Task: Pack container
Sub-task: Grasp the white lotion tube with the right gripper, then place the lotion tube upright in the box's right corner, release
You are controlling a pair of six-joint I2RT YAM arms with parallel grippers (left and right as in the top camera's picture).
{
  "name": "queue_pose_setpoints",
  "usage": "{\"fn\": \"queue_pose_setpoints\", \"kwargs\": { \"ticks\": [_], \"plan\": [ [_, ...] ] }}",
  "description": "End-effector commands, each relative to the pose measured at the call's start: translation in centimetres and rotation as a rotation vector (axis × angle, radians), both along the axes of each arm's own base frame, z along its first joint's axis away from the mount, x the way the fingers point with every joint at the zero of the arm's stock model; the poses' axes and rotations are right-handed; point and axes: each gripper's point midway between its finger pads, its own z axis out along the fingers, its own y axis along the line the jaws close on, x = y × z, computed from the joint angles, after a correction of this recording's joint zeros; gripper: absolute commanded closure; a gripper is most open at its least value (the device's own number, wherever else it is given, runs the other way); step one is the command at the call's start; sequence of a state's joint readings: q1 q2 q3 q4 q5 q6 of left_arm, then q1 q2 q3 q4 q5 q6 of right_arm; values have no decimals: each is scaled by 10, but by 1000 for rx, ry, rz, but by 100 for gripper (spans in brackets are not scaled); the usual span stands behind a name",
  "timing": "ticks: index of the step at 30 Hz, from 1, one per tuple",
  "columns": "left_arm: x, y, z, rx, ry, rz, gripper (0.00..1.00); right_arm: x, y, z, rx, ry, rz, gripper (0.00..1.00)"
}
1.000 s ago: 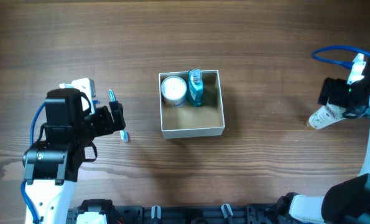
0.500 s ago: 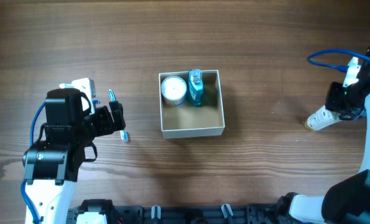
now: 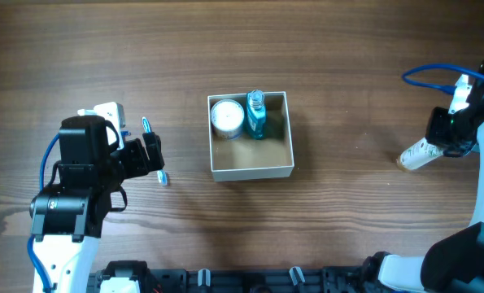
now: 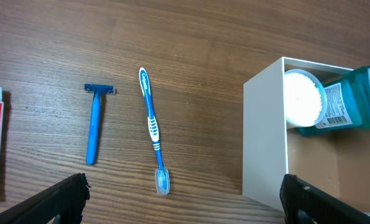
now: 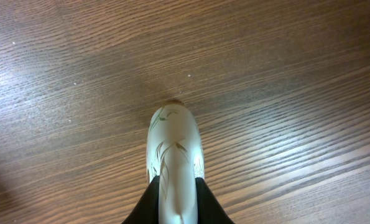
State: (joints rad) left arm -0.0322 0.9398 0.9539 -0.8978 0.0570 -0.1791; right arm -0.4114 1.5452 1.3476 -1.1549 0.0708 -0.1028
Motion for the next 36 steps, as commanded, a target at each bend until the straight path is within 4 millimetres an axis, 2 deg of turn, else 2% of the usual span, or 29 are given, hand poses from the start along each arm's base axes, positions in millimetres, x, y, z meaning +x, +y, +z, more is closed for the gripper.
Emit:
{"fn": "queue_pose_setpoints", "kwargs": {
  "ticks": [1, 6, 9, 12, 14, 18, 20, 23, 24, 27, 30, 32, 33, 36],
  "plan": [
    [3, 0, 8, -4, -20, 8, 0, 0, -1, -4, 6, 8, -31, 96],
    [3, 0, 8, -4, -20, 8, 0, -5, 0, -5, 30, 6, -167, 96],
    [3, 0, 8, -4, -20, 8, 0, 0, 17, 3, 96, -20, -156, 96],
    [3, 0, 8, -4, -20, 8, 0, 4, 38, 31, 114, -53, -99, 96],
    [3, 0, 8, -4, -20, 8, 0, 6, 55, 60, 105, -72, -36, 96],
    [3, 0, 8, -4, -20, 8, 0, 11, 100, 136, 91, -173, 89, 96],
    [3, 0, 8, -4, -20, 8, 0, 12, 125, 167, 96, -246, 157, 96],
    [3, 0, 8, -4, -20, 8, 0, 14, 159, 190, 111, -313, 252, 96],
    [3, 0, 8, -4, -20, 8, 0, 15, 177, 194, 123, -326, 304, 96],
    [3, 0, 8, -4, -20, 8, 0, 25, 219, 193, 157, -328, 402, 96],
    [3, 0, 8, -4, -20, 8, 0, 47, 255, 181, 179, -334, 470, 96],
    [3, 0, 8, -4, -20, 8, 0, 62, 279, 162, 183, -302, 513, 96],
    [3, 0, 8, -4, -20, 8, 0, 72, 291, 147, 183, -270, 532, 96],
    [3, 0, 8, -4, -20, 8, 0, 91, 304, 109, 174, -188, 534, 96]
  ]
}}
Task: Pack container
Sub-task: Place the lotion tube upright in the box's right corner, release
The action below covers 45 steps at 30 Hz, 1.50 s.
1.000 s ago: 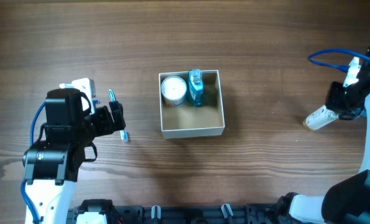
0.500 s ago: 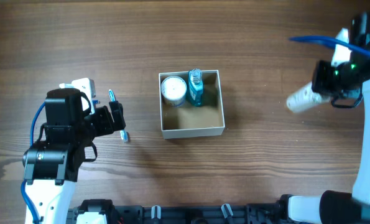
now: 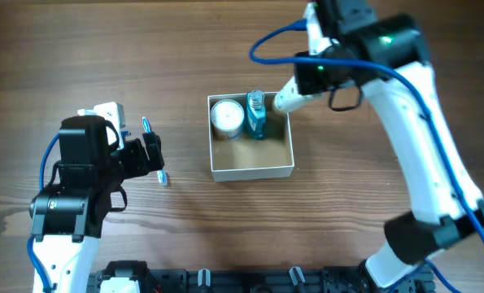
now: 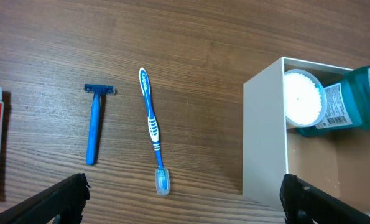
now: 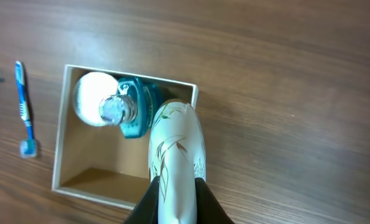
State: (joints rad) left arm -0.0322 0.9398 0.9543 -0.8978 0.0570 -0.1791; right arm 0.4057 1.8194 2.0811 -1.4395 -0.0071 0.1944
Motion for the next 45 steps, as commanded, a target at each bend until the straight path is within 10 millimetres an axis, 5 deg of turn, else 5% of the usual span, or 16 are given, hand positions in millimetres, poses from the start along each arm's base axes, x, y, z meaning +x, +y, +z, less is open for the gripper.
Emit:
{"fn": "queue_pose_setpoints", "kwargs": {
  "ticks": [1, 45],
  "plan": [
    [3, 0, 8, -4, -19, 8, 0, 14, 8, -11, 7, 8, -17, 96],
    [3, 0, 8, -4, -19, 8, 0, 17, 33, -5, 82, -25, 114, 96]
  ]
}}
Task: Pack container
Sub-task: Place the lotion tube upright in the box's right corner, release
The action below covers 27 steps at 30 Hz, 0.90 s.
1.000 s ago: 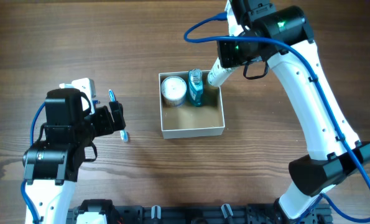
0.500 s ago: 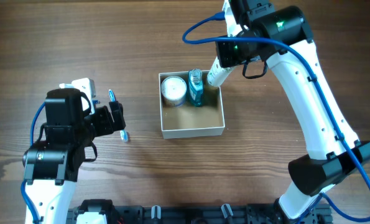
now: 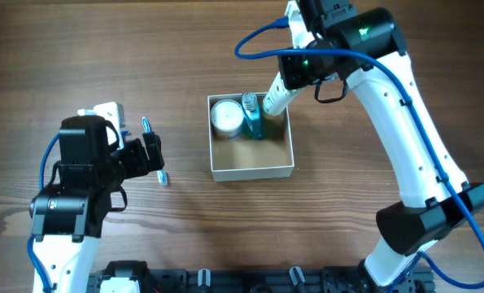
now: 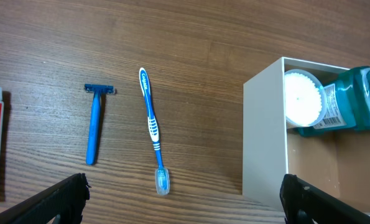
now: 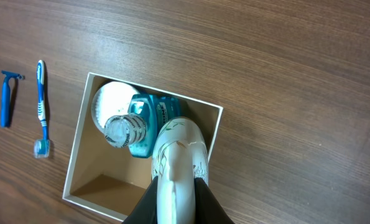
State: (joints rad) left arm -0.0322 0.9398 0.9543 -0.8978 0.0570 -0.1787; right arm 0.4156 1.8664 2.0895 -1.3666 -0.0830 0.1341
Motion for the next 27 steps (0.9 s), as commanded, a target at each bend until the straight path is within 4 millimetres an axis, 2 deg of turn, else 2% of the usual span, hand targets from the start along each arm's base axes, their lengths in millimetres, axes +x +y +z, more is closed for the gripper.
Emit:
{"fn": "queue_pose_setpoints", "kwargs": {
  "ticks": [1, 4, 7, 15, 25, 27],
  "plan": [
    [3, 0, 8, -4, -19, 8, 0, 3, 6, 3, 12, -14, 10, 96],
    [1, 0, 6, -4, -6, 8, 0, 9, -2, 0, -29, -31, -21, 96],
    [0, 0, 6, -4, -4, 8, 0, 12, -2, -5, -38, -26, -23, 96],
    [0, 0, 6, -4, -5, 8, 0, 27, 4, -51, -79, 64, -22, 96],
    [0, 0, 6, -4, -5, 8, 0, 39, 9, -83, -106, 105, -21, 96],
    [0, 0, 6, -4, -5, 8, 0, 39, 9, -87, -108, 112, -21, 92]
  ]
}}
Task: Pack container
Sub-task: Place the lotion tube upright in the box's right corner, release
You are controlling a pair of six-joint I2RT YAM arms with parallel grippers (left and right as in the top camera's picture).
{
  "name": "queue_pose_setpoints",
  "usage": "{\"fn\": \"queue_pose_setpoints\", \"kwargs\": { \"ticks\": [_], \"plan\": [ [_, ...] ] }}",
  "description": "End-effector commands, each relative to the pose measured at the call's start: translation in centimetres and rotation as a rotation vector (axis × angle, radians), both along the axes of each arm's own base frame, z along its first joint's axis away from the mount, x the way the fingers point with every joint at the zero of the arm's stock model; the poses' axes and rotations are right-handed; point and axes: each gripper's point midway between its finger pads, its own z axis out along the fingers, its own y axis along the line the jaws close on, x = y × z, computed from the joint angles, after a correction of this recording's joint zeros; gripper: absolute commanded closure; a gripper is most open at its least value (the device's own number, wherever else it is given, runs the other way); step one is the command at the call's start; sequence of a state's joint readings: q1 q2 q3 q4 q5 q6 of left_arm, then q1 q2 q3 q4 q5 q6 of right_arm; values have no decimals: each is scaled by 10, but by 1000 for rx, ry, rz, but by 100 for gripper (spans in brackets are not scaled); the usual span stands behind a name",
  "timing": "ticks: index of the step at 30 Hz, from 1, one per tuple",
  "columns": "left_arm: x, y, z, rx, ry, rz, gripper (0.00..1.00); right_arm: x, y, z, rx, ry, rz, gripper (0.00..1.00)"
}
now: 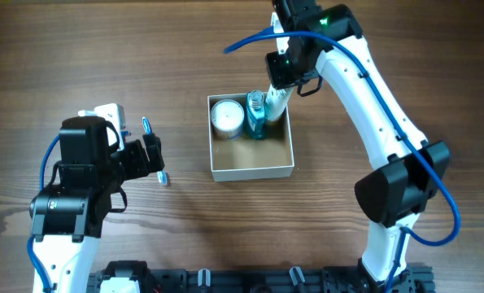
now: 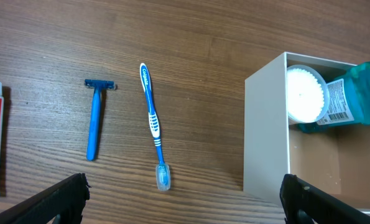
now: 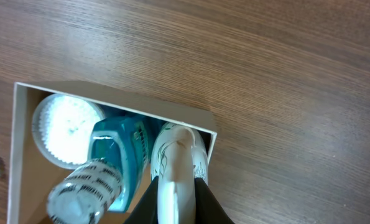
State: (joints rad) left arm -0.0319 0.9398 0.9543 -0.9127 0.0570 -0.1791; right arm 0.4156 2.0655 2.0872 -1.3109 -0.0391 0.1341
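Observation:
A white open box (image 1: 252, 168) sits mid-table. Inside stand a round white jar (image 1: 226, 116) and a teal mouthwash bottle (image 1: 255, 114). My right gripper (image 3: 175, 205) is shut on a white tube with a leaf print (image 3: 176, 158), its lower end down in the box's far right corner beside the bottle (image 3: 119, 158). The tube (image 1: 277, 102) stands steeply there. Left of the box lie a blue toothbrush (image 2: 153, 134), a blue razor (image 2: 95, 118) and a toothpaste tube. My left gripper (image 2: 183, 199) hangs open above the table near them.
The wooden table (image 1: 388, 73) carries nothing else in view. The right arm (image 1: 364, 89) reaches over the table's far right side to the box. The left arm (image 1: 79, 175) sits at the near left.
My right gripper has swung the white tube more upright and lower into the box's far right corner. The left gripper and the items on the table are nearly unchanged.
My right gripper first held the white tube low over the table at the far right edge. Then it held the tube at the box's far right corner, then over the box beside the teal bottle. Now the tube stands down inside that corner. The left arm stayed put.

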Motion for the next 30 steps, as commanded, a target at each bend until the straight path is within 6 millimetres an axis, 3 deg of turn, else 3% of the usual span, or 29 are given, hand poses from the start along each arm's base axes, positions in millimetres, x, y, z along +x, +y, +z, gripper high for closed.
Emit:
{"fn": "queue_pose_setpoints", "kwargs": {
  "ticks": [1, 3, 6, 14, 16, 18, 20, 22, 24, 27, 30],
  "plan": [
    [3, -1, 8, -4, -20, 8, 0, 6, 3, -7, -10, -3, -4, 85],
    [3, -1, 8, -4, -20, 8, 0, 6, 3, -7, -10, -3, -4, 58],
    [3, -1, 8, -4, -20, 8, 0, 4, 3, -7, -11, 4, -4, 37],
    [3, -1, 8, -4, -20, 8, 0, 1, 6, -7, 5, 18, 11, 37],
    [3, -1, 8, -4, -20, 8, 0, 3, 3, 3, 0, -13, 4, 35],
    [3, -1, 8, -4, -20, 8, 0, 5, -4, 27, 3, -76, -21, 32],
    [3, -1, 8, -4, -20, 8, 0, 10, -30, 75, 10, -211, -151, 22],
    [3, -1, 8, -4, -20, 8, 0, 6, -67, 123, 52, -326, -325, 0],
    [3, -1, 8, -4, -20, 8, 0, -4, -109, 161, 104, -399, -449, 0],
    [3, -1, 8, -4, -20, 8, 0, -26, -157, 182, 154, -407, -557, 0],
    [5, -1, 10, -20, -27, 27, 0, -58, -199, 174, 98, -325, -659, 0]
  ]
}}
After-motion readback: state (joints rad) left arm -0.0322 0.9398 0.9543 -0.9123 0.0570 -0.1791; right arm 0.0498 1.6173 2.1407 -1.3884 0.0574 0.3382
